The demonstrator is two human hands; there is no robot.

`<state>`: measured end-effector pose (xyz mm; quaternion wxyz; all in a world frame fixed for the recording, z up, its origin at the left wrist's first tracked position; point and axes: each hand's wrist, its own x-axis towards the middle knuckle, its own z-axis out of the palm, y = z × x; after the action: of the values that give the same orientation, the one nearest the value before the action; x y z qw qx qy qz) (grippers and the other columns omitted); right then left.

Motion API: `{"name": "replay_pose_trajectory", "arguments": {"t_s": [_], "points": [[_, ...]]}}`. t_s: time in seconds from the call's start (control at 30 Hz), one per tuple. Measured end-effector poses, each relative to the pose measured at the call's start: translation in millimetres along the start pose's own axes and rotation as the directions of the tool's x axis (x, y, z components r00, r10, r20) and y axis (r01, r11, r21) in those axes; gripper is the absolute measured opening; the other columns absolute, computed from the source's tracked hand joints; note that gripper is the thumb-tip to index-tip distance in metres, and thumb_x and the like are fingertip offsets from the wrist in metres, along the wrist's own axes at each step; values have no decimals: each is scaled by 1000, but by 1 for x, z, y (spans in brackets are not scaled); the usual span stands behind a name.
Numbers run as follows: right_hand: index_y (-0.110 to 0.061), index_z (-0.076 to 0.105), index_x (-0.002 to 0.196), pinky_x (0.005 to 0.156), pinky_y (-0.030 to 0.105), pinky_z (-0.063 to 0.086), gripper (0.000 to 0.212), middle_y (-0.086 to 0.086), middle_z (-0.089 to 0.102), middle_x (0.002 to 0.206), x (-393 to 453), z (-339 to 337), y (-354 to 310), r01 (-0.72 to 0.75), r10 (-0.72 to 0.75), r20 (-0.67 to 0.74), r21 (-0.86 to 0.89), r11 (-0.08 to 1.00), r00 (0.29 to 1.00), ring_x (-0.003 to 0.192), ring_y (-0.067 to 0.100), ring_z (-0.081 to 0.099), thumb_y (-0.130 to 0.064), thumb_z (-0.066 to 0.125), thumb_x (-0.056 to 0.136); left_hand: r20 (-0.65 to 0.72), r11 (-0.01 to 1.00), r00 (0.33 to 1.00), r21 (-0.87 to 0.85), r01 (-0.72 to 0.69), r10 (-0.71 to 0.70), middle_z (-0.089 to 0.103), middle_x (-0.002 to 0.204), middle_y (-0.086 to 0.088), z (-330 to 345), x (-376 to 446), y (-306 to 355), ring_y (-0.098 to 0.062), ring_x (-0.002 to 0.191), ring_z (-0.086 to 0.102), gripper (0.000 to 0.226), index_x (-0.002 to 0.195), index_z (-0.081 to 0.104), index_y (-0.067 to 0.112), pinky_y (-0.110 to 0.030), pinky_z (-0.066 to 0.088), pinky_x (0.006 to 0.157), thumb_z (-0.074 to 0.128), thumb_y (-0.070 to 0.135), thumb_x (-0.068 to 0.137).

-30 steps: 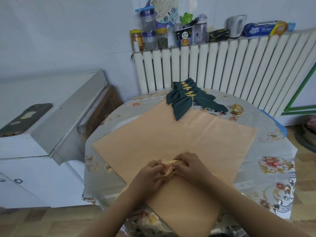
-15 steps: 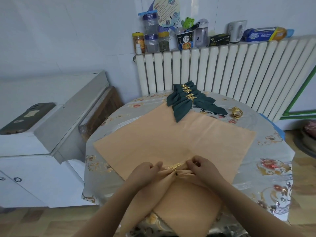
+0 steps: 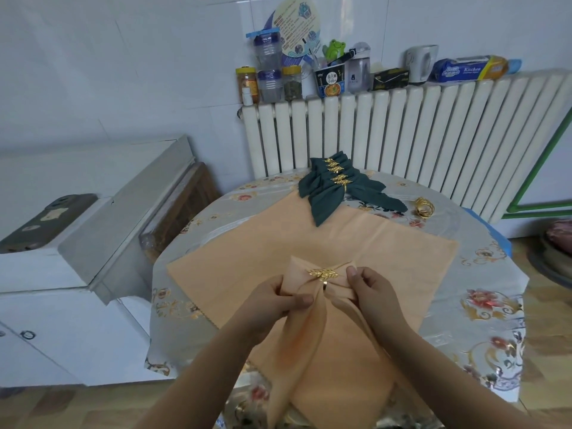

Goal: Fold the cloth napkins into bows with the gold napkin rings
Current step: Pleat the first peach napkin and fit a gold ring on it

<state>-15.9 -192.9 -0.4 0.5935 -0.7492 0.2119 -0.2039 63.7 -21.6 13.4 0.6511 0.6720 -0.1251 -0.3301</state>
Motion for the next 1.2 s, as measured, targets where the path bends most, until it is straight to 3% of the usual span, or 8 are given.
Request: {"name": "replay_pose_trajectory", "arguments": {"t_s": [0.17, 0.27, 0.43, 0.63, 0.8, 0.93, 1.1, 1.2], "points": [[-8, 59, 73, 59, 27, 38, 36, 8, 60, 65, 3, -4, -9, 19, -20, 56, 9, 1000, 998, 61, 13, 52, -37, 52, 93, -143, 989, 983, 110, -97, 112, 72, 100, -1, 8, -3, 4, -17, 95, 66, 24, 104, 69, 20, -35, 52, 85, 61, 37, 90], [-8, 64, 78, 61, 30, 44, 31, 11, 68, 74, 2, 1, -10, -39, 32, 58, 114, 993, 998, 64, 15, 58, -38, 62, 88, -219, 976, 960, 170, -138, 174, 72, 94, 3, 17, 0, 2, -15, 93, 66, 25, 98, 70, 22, -33, 51, 83, 61, 43, 88], [-3, 65, 77, 57, 30, 41, 36, 18, 65, 72, 3, 1, -8, -32, 26, 34, 160, 987, 999, 60, 16, 55, -38, 63, 87, -205, 970, 959, 186, -157, 195, 73, 89, 4, 24, 1, 8, -12, 86, 67, 19, 95, 70, 21, -25, 51, 72, 71, 34, 82], [-3, 66, 69, 48, 17, 37, 31, 4, 60, 59, 8, -2, -9, 13, -17, 32, 118, 993, 999, 53, 8, 51, -29, 65, 86, -203, 936, 940, 280, -213, 275, 72, 87, 6, 26, 1, 8, -9, 85, 67, 25, 92, 68, 20, -27, 53, 76, 79, 33, 73], [-7, 66, 68, 50, 17, 37, 27, 2, 60, 58, 6, -2, -9, 77, -84, 88, 82, 994, 993, 53, 5, 51, -27, 66, 86, -109, 958, 986, 271, -94, 128, 72, 90, 6, 20, 8, 22, -7, 83, 68, 33, 96, 72, 23, -18, 52, 72, 85, 27, 66], [-9, 66, 62, 50, 23, 36, 31, 2, 58, 53, 8, -3, -5, 62, -64, 80, 37, 997, 995, 51, 6, 49, -29, 66, 85, -2, 948, 996, 307, -80, 85, 72, 89, -2, 18, 9, 27, -14, 82, 66, 36, 92, 74, 20, -30, 53, 77, 88, 24, 59], [-15, 65, 56, 48, 21, 35, 32, -3, 57, 49, 10, -5, -5, 23, -25, 71, 34, 999, 997, 47, 4, 48, -30, 67, 84, -60, 908, 983, 396, -137, 174, 71, 86, 3, 26, 10, 25, -6, 75, 64, 35, 93, 74, 18, -16, 50, 65, 87, 17, 61], [-15, 63, 55, 44, 15, 33, 32, -7, 55, 45, 12, -5, -7, -13, 9, 56, 68, 998, 998, 43, 1, 46, -27, 67, 85, -107, 932, 981, 343, -118, 164, 71, 93, 6, 26, 13, 21, -4, 82, 65, 33, 96, 71, 26, -16, 49, 68, 84, 31, 67]]}}
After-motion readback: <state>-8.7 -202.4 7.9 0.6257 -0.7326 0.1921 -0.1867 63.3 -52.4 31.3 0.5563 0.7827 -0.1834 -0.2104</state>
